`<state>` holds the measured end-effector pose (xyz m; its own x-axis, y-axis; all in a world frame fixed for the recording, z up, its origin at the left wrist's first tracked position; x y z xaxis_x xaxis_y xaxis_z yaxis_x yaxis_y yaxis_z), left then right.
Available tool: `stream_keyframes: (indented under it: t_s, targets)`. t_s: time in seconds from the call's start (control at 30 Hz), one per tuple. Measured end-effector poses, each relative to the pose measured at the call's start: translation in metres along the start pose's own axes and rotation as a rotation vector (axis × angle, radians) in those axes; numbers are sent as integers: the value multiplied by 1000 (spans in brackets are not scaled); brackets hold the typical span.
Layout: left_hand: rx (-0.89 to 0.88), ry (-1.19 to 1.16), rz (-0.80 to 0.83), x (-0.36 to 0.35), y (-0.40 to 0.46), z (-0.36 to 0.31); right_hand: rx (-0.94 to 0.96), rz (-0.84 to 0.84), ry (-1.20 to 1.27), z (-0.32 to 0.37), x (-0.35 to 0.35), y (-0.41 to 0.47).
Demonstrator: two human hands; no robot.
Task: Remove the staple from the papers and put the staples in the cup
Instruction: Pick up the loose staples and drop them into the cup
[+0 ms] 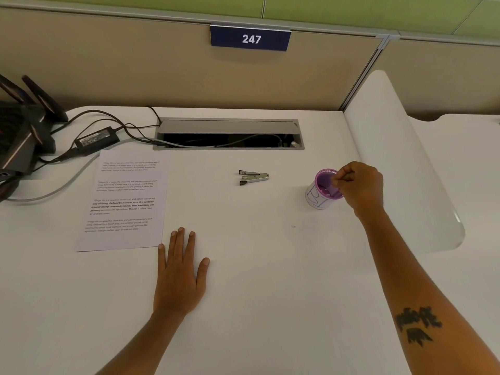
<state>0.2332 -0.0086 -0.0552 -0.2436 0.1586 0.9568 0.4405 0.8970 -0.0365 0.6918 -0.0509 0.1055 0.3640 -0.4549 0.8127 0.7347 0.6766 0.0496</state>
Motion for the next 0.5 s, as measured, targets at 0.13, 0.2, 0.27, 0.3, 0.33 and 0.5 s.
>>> stream_keyframes:
  t_s: [0.13,0.2,0.27,0.3,0.33,0.5]
  targets:
    - [0,1,-6,0,0,-1,22,-54,8,0,3,-1]
    - [-2,2,-9,0,0,-1,26,-60,-3,0,3,-1]
    - [-2,2,-11,0,-1,0,36,-22,1,-1,1,-2]
    - [0,1,-10,0,-1,0,28,-13,12,-2,0,-3]
    - [1,0,-9,0,0,0,22,-17,21,-3,1,-4]
    - [3,2,-4,0,0,-1,60,-8,41,-6,-2,-10]
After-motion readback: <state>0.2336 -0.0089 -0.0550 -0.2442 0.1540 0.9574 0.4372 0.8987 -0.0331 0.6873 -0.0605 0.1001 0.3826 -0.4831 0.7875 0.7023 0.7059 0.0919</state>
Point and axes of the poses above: each hand's wrist, its own y-axis towards the middle knuckle, its own x-axis out of the back of the hand, z = x × y, the point moved 6 cm from there along y, towards the middle knuckle, and after that the axes turned 1 degree about x, right-handed, at the moved point
